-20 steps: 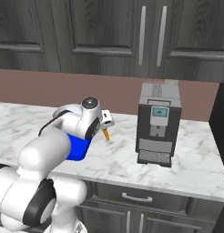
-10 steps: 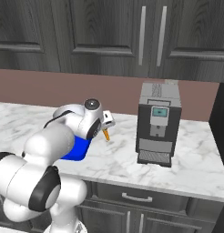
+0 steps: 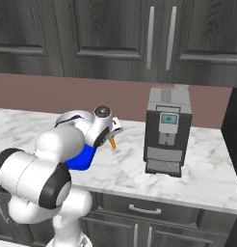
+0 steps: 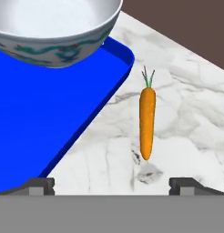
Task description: Place the two vegetables and bowl onto the tray for setting up a vegetable dip station.
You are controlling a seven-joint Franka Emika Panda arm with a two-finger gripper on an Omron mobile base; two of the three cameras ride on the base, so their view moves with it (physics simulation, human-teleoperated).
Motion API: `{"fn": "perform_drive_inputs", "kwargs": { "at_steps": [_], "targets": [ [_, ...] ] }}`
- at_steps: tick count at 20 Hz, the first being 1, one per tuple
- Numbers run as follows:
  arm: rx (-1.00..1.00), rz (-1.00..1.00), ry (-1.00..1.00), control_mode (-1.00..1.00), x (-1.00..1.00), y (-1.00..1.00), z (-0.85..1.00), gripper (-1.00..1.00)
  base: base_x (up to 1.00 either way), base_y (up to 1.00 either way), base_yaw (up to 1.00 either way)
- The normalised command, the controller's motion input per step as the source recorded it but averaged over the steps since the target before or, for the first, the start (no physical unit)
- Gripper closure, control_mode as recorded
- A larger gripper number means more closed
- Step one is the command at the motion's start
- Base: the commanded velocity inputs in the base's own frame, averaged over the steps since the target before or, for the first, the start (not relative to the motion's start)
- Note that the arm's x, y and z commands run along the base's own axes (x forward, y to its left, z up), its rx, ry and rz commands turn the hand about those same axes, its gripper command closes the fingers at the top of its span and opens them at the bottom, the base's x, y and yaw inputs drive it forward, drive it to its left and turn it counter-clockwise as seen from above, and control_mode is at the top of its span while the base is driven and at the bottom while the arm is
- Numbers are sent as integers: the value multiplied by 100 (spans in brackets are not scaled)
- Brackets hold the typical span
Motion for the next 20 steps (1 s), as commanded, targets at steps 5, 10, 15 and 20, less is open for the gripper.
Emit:
{"fn": "perform_drive_inputs", "kwargs": {
  "at_steps": [5, 10, 15, 20],
  "targets": [
    [0, 0, 0, -100, 27, 0, -10, -100, 0, 0, 0],
    [0, 0, 0, -100, 24, 0, -11, -100, 0, 0, 0],
    [0, 0, 0, -100, 14, 0, -22, -100, 0, 0, 0],
    [0, 0, 0, -100, 16, -1, -22, -100, 0, 0, 0]
  ]
}}
